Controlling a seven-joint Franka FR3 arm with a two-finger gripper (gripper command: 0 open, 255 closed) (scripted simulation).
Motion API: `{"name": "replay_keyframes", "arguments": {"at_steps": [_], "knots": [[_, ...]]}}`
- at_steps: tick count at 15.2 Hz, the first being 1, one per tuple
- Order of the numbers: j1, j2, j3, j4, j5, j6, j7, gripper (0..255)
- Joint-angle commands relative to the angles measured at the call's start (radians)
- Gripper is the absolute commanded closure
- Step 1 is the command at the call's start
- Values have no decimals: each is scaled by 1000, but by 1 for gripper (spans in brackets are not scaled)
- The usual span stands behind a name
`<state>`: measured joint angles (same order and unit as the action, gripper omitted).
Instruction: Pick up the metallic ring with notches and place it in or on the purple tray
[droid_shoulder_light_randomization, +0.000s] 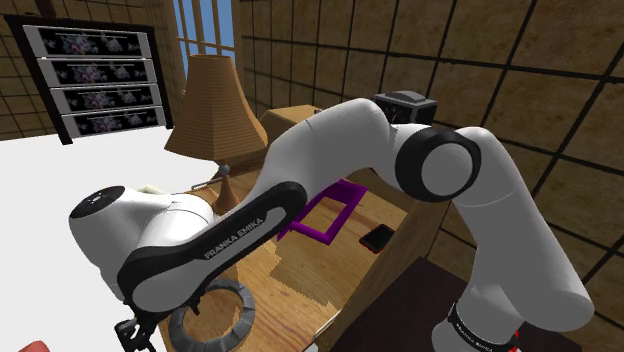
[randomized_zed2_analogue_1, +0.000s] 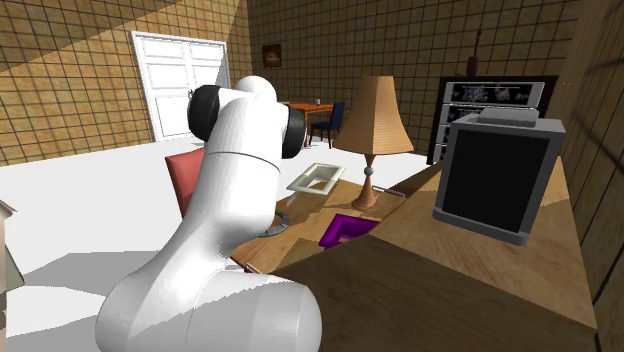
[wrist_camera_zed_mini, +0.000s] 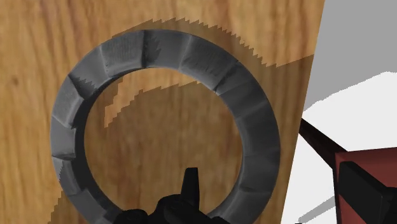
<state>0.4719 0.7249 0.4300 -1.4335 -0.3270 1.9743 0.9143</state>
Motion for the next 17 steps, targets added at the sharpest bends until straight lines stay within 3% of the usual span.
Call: {"name": "replay_keyframes", "arguments": {"at_steps": [1,5,13,14,17], "knots": [[2,16,-5,-5,-6,20,3,0],[2,39,-13,-29,-18,67,11,0],[2,39,-13,-29,-17,66,11,0],[2,39,-13,-29,-17,66,11,255],[-1,34,-12,-40,-17,72,10,255]]}}
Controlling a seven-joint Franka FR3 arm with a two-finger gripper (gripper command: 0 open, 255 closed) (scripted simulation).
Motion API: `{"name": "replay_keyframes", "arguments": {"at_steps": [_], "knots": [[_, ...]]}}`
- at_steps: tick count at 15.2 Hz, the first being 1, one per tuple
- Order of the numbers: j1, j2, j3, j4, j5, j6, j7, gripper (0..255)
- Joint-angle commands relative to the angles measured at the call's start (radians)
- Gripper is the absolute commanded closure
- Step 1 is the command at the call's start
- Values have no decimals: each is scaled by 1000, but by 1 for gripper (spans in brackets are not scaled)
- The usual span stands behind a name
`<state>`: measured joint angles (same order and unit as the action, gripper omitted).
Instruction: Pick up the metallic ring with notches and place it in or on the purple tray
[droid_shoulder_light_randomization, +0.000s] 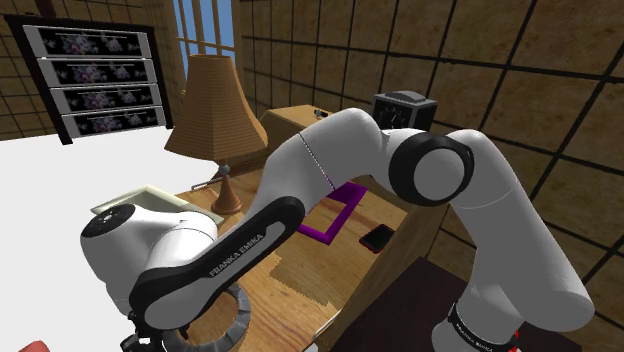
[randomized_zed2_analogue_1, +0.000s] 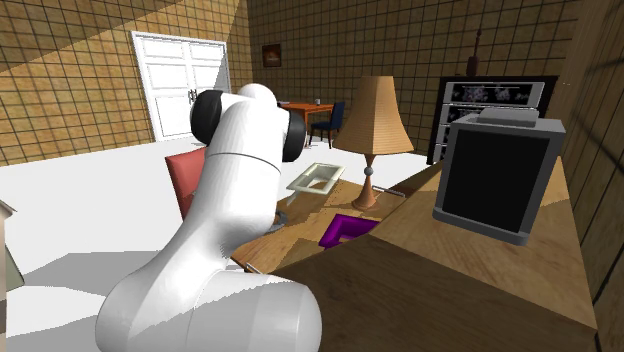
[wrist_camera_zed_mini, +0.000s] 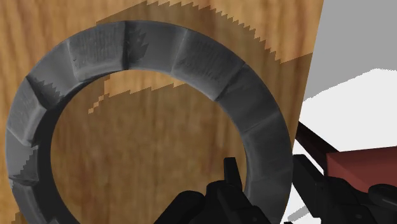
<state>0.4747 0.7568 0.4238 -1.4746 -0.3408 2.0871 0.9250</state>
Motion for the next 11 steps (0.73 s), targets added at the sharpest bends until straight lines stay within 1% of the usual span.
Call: {"name": "replay_keyframes", "arguments": {"at_steps": [1,5,6,11], "knots": [[-7,-5,-5,-11,-2,-37,0,255],[-7,-8,-5,-17,-2,-33,2,255],[2,7,-10,12,-1,-46,-1,255],[-3,-29,0,21,13,-90,-10,255]]}}
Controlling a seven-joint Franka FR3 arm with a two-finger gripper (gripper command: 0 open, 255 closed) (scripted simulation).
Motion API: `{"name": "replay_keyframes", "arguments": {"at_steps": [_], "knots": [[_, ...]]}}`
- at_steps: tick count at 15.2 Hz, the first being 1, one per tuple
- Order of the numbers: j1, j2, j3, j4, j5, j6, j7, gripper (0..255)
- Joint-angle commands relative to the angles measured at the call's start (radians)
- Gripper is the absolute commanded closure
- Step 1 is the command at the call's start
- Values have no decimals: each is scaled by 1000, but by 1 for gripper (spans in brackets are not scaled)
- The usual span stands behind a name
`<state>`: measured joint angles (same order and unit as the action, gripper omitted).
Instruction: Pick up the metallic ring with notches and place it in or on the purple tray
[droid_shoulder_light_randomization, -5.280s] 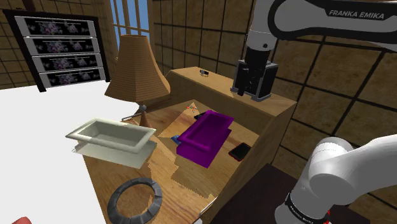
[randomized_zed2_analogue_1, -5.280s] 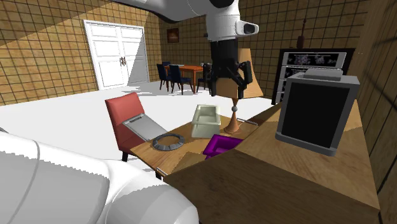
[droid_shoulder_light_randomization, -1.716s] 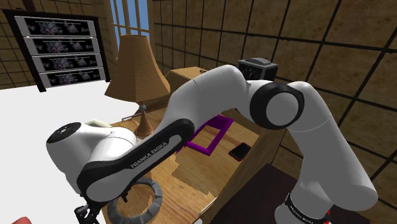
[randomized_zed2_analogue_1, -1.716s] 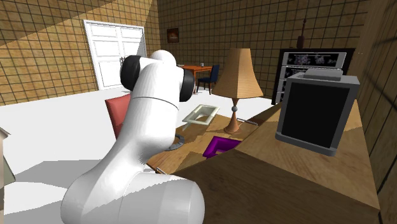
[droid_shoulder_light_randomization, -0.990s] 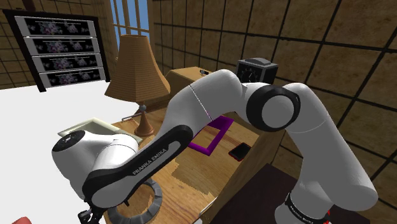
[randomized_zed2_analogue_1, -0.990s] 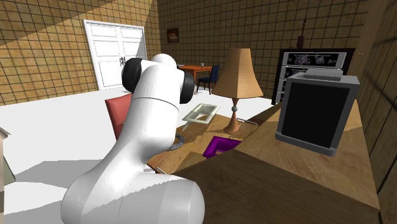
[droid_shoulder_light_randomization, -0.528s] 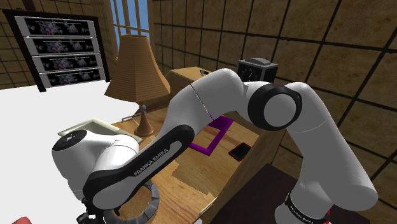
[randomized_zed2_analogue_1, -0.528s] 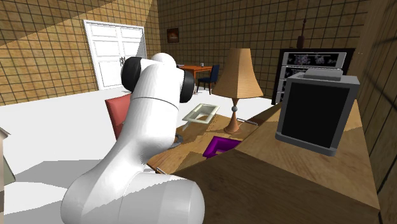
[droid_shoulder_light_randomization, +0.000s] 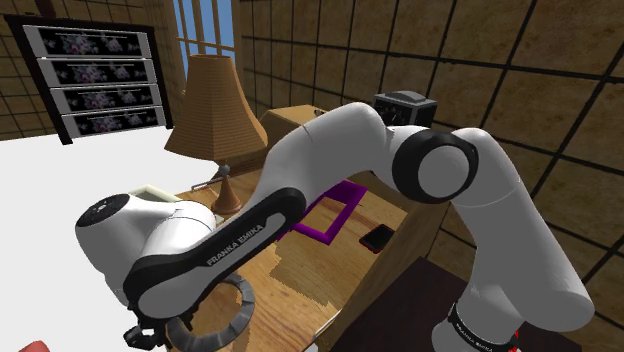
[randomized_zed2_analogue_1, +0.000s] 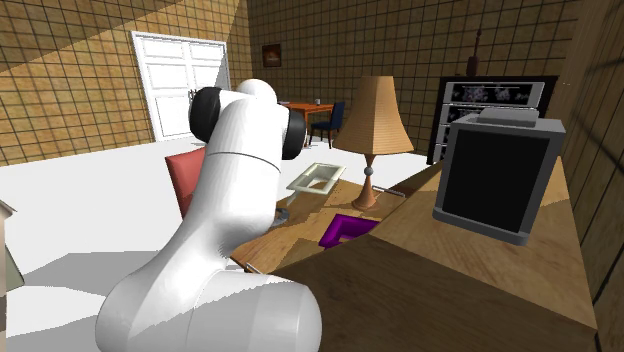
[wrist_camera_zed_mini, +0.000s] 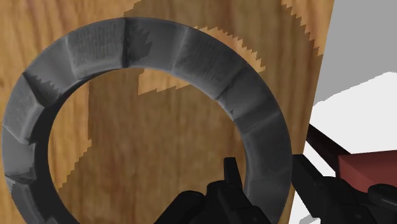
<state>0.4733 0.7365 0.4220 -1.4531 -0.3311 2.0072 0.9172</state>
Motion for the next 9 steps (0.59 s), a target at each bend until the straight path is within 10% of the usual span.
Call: {"name": "replay_keyframes", "arguments": {"at_steps": [1,9], "knots": [[-3,-16,4,3,6,-19,-3,255],[-8,-64,18,34,26,-96,-16,255]]}}
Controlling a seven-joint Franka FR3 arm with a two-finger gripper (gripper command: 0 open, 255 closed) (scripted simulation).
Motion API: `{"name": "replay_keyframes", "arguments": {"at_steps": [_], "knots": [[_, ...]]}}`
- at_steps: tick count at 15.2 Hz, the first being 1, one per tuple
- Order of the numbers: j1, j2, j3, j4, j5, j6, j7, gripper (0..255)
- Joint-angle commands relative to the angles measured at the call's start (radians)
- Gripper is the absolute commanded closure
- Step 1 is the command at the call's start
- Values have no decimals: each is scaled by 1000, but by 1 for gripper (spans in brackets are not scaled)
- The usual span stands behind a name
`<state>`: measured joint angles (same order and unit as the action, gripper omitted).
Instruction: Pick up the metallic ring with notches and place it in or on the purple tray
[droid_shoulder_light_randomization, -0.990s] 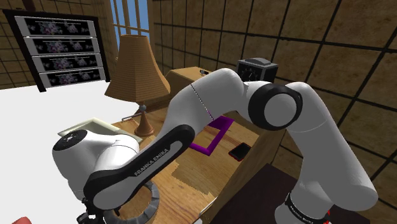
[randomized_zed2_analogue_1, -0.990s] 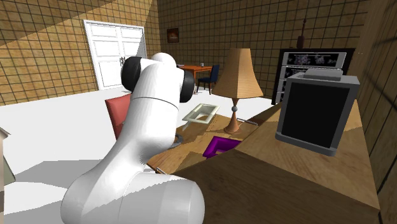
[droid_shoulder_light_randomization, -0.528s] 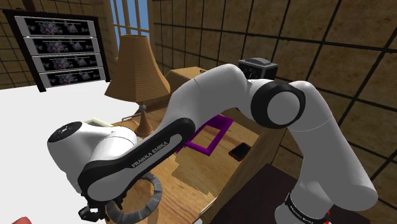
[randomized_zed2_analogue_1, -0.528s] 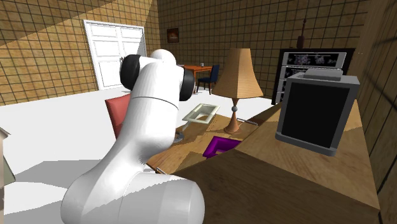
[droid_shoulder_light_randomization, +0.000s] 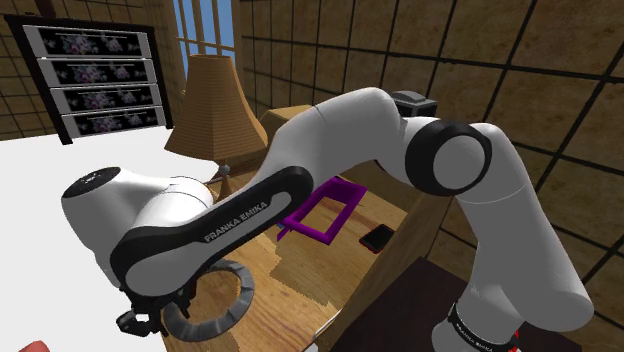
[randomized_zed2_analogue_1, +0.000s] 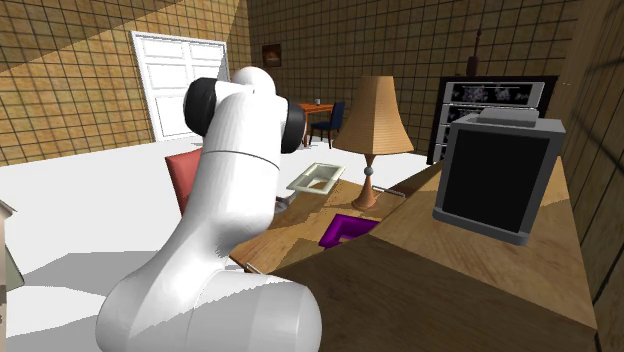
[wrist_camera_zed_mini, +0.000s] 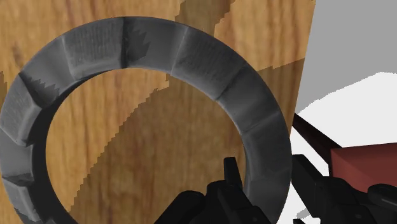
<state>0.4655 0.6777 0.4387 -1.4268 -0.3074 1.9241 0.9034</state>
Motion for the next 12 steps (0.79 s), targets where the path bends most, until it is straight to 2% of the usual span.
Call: {"name": "replay_keyframes", "arguments": {"at_steps": [1,12], "knots": [[0,-11,3,13,5,-23,-4,255],[1,-56,17,90,27,-142,-20,255]]}}
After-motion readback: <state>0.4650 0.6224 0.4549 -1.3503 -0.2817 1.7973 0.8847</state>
